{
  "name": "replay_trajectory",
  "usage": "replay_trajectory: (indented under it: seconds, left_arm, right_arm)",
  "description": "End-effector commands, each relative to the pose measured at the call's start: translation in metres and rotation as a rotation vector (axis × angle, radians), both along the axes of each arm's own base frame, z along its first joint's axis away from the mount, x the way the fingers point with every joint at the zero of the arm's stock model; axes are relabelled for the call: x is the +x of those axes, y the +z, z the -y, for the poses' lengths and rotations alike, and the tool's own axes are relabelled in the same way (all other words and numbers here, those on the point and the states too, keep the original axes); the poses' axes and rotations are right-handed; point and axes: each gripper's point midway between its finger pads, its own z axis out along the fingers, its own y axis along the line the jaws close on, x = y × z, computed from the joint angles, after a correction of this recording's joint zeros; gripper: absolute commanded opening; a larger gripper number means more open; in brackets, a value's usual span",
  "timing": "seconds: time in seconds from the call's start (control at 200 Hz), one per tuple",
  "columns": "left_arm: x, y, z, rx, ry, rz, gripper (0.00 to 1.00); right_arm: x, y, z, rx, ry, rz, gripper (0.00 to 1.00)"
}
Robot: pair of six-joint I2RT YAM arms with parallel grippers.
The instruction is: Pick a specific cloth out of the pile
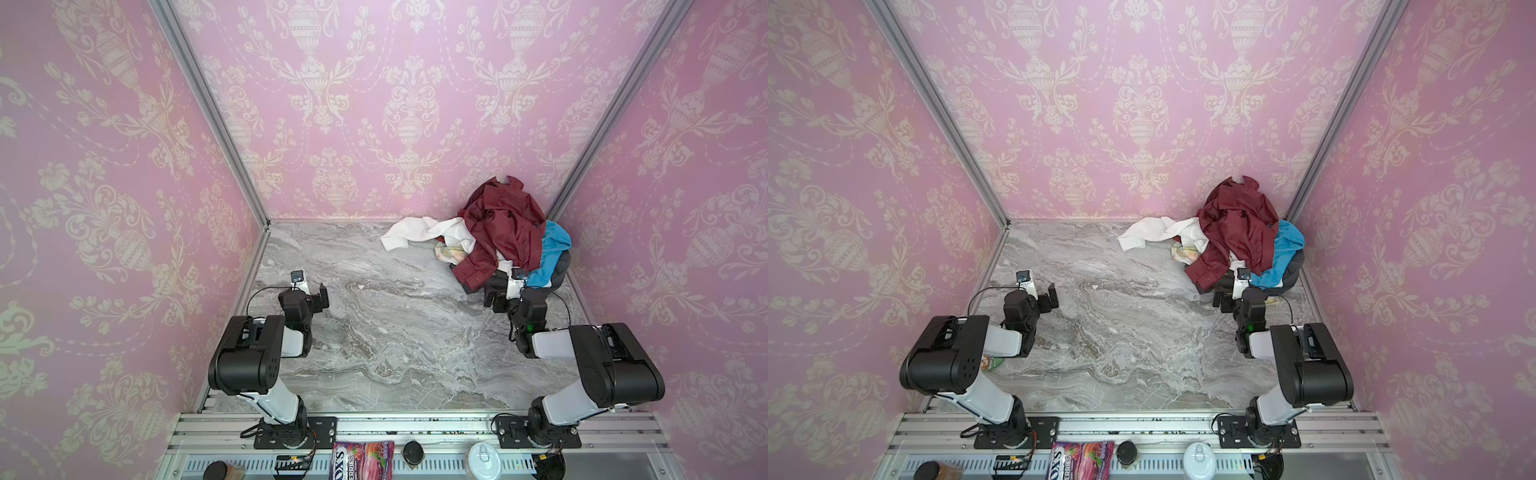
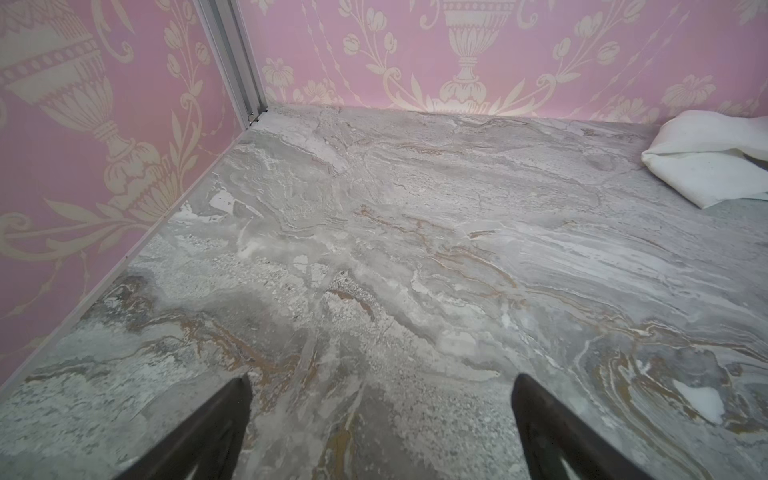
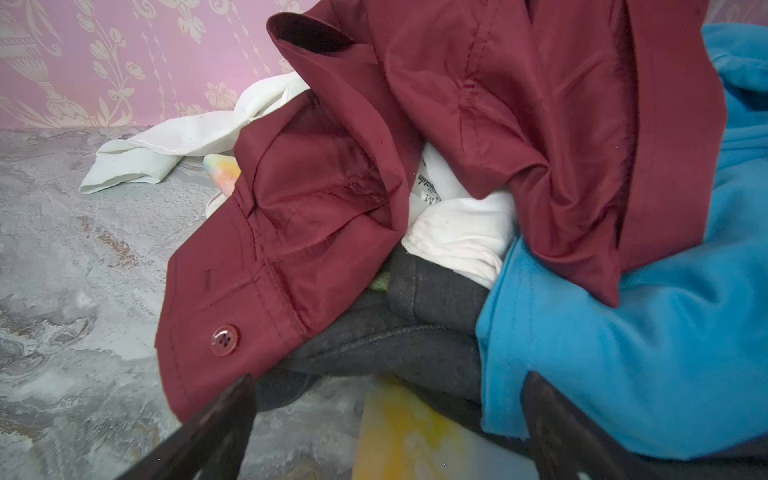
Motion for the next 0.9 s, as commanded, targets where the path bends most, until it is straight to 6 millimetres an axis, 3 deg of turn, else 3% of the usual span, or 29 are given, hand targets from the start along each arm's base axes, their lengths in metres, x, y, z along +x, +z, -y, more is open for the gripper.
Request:
replay_trajectory:
  seconds: [0.0, 0.896]
  left_arm:
    - [0.0, 0.001, 0.003, 0.022, -0.023, 0.005, 0.99]
    - [0.002, 0.0, 0.015, 0.02, -0.1, -0.002, 0.99]
  right_arm:
    - [0.003, 0.003, 0.0, -0.014, 0.008, 0.007, 1.0]
    - [0.003, 0.003, 0.0, -0.014, 0.009, 0.007, 1.0]
